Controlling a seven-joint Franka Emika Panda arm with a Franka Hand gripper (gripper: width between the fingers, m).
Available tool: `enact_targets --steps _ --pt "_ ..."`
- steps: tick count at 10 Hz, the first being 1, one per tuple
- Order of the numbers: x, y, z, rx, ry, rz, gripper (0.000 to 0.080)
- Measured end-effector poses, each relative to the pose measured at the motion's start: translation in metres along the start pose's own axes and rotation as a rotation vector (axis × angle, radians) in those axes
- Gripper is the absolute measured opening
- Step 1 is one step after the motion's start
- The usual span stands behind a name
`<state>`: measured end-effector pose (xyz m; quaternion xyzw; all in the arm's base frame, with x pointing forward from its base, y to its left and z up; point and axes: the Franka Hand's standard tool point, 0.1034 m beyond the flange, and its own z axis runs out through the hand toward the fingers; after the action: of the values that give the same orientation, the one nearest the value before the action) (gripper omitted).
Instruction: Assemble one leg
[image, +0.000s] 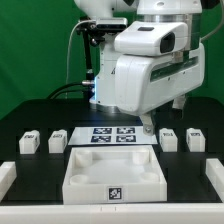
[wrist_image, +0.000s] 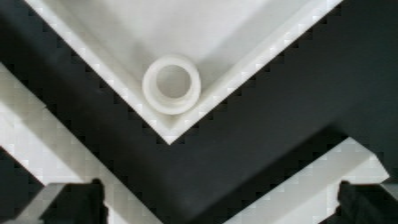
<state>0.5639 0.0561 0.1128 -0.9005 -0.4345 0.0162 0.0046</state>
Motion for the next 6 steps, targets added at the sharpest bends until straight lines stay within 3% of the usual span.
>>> enact_targets --steps 6 --pt "-0.0002 0.0000 0.0003 0.000 0.000 -0.041 0.0650"
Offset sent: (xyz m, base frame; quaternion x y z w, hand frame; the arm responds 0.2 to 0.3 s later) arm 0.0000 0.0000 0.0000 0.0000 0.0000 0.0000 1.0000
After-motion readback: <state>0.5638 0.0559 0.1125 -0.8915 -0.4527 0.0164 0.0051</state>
